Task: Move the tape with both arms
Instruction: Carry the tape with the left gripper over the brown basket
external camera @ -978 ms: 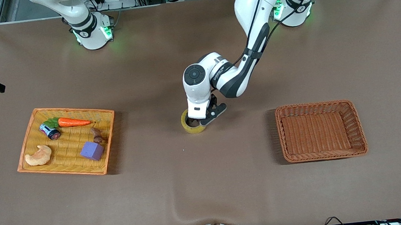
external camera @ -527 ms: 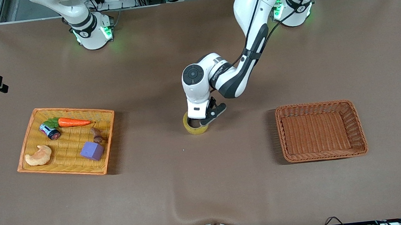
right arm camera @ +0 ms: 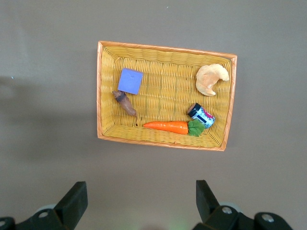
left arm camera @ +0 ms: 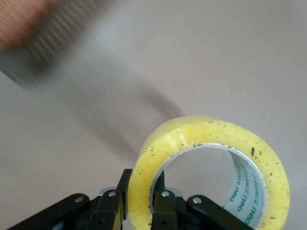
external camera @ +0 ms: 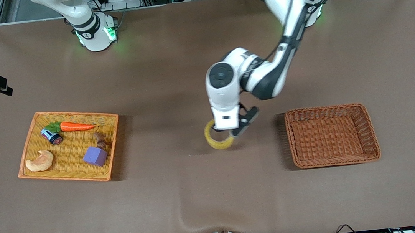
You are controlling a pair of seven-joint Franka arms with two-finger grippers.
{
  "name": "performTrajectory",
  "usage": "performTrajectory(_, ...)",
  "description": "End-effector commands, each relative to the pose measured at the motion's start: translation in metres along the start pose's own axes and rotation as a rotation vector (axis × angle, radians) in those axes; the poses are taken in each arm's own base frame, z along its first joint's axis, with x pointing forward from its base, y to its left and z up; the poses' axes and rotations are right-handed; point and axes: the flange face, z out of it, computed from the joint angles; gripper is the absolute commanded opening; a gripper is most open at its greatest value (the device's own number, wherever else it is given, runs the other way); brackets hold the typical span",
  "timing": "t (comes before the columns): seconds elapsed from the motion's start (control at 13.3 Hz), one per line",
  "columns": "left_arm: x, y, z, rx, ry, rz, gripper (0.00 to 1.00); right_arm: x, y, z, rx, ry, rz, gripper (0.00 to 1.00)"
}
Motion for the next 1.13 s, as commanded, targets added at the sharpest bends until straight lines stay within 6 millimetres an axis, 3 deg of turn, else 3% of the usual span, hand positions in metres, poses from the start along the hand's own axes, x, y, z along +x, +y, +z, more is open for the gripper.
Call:
performTrajectory(0.0,0.045,-0.028,-0.029,0.049,0.020,-0.048,0.00,0.001,0.001,0.002,-0.014,-0.006,0.013,1.00)
performTrajectory(0.23,0.134,-0.058,-0.047,0.050,0.025,-0.080,0.00,0.002,0.002,0.004,-0.014,-0.011,0.011,1.00)
performTrajectory(0.45,0.209,-0.105,-0.045,0.096,0.008,-0.033,0.00,0.001,0.002,0.003,-0.014,-0.009,0.011,1.00)
performTrajectory(0.53,0.226,-0.121,-0.048,0.100,0.005,-0.016,0.00,0.002,0.002,0.003,-0.016,-0.006,0.011,1.00)
performTrajectory(0.83,0.261,-0.166,-0.065,0.092,-0.004,0.020,0.00,0.001,0.002,0.001,-0.016,-0.002,0.011,1.00)
performTrajectory(1.05,0.294,-0.217,-0.075,0.077,-0.003,0.088,0.00,0.002,0.005,-0.001,-0.016,0.005,0.014,1.00)
